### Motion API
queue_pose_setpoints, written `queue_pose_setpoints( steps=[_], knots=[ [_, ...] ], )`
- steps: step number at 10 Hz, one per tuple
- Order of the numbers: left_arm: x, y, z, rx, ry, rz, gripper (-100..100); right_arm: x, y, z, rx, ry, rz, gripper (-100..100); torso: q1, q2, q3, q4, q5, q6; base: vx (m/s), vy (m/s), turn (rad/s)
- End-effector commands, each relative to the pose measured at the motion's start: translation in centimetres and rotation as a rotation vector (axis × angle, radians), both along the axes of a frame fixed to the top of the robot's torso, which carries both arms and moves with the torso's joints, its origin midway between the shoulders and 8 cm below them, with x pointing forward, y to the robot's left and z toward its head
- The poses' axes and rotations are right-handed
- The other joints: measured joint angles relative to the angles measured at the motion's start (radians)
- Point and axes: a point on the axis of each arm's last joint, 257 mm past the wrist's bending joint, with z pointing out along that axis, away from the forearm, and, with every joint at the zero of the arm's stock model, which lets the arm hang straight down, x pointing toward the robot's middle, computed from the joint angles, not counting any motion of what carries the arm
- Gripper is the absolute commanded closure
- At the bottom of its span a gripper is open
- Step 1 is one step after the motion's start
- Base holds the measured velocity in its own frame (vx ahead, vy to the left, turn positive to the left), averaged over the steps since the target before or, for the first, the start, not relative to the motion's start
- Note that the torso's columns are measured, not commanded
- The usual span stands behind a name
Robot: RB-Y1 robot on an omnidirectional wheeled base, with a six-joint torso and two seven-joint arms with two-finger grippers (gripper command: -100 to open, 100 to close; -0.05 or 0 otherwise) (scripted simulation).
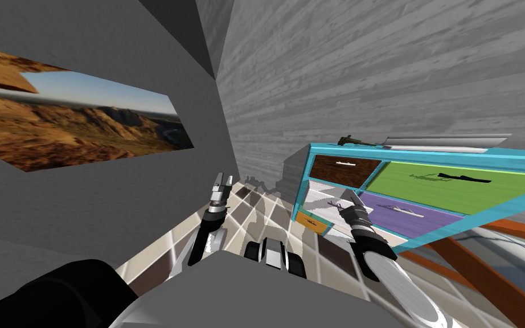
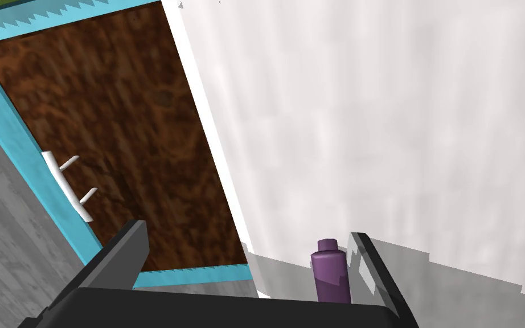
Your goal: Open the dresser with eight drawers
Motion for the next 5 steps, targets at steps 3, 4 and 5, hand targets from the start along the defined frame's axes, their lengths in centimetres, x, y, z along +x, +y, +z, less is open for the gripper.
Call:
queue_pose_setpoints(
  steps=[3,4,5],
  knots=[
    [0.0,0.0,0.0,0.0,0.0,0.0,0,-0.16,0.0,-0.45,0.001,0.01,0.0,0,-0.002,-0.003,-0.002,-0.002,-0.002,0.0,0.0,0.0,0.0],
    [0.0,0.0,0.0,0.0,0.0,0.0,0,-0.18,0.01,-0.53,0.002,0.011,0.0,0,-0.002,-0.003,-0.002,-0.003,-0.002,0.0,0.0,0.0,0.0],
    [0.0,0.0,0.0,0.0,0.0,0.0,0,-0.2,0.01,-0.58,0.002,0.012,0.0,0,-0.002,-0.004,-0.002,-0.003,-0.002,0.0,0.0,0.0,0.0]
  ],
)
